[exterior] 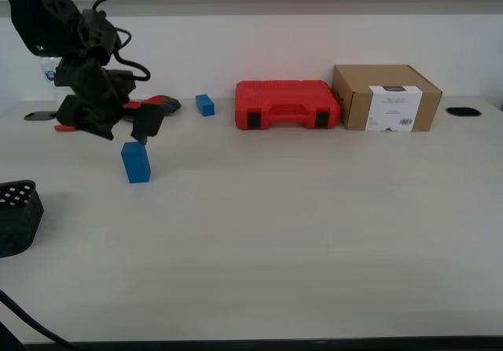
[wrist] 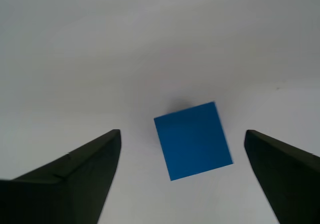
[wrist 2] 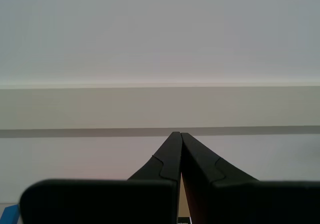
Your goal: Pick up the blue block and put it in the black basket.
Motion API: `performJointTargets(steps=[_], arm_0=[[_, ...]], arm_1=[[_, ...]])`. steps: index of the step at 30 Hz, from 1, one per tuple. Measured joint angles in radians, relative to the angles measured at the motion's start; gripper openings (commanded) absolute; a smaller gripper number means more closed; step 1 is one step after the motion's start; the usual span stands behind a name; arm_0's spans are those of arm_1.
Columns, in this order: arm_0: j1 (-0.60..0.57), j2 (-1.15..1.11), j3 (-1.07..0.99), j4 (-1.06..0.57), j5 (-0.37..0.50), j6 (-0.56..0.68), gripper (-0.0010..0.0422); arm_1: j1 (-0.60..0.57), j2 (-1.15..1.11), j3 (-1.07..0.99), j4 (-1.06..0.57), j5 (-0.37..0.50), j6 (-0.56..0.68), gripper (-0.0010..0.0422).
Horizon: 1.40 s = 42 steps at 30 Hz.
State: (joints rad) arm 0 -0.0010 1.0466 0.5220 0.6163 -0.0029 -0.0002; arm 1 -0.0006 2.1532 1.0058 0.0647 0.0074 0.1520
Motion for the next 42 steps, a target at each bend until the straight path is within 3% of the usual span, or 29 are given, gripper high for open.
performJointTargets(steps=[2,5,11,14,22,27,34,38,42], arm_0=[[0.001,0.000,0.000,0.000,0.000,0.000,0.0000],[0.001,0.000,0.000,0.000,0.000,0.000,0.0000],[0.002,0.000,0.000,0.000,0.000,0.000,0.0000],[0.001,0.000,0.000,0.000,-0.001,0.000,0.0000],[0.000,0.000,0.000,0.000,-0.001,0.000,0.0000],[0.001,0.000,0.000,-0.002,-0.001,0.000,0.0000],[0.000,0.000,0.000,-0.002,-0.001,0.000,0.0000],[0.001,0.000,0.000,-0.003,-0.001,0.000,0.0000],[0.001,0.000,0.000,-0.003,-0.001,0.000,0.0000]], arm_1=[[0.002,0.062,0.019,-0.013,-0.025,-0.004,0.0405],[0.000,0.173,0.072,-0.050,-0.043,-0.051,0.0358],[0.000,0.241,0.224,-0.117,0.102,-0.100,0.0114],[-0.001,0.238,0.279,-0.158,0.111,-0.089,-0.0008],[-0.006,0.129,0.314,-0.313,0.121,-0.010,-0.0002],[-0.010,-0.088,0.263,-0.420,0.031,0.055,-0.0002],[0.011,-0.456,-0.051,-0.427,-0.186,0.117,-0.0001],[0.109,-0.546,-0.277,-0.336,-0.280,0.135,-0.0001],[0.265,-0.529,-0.407,-0.246,-0.244,0.068,-0.0001]])
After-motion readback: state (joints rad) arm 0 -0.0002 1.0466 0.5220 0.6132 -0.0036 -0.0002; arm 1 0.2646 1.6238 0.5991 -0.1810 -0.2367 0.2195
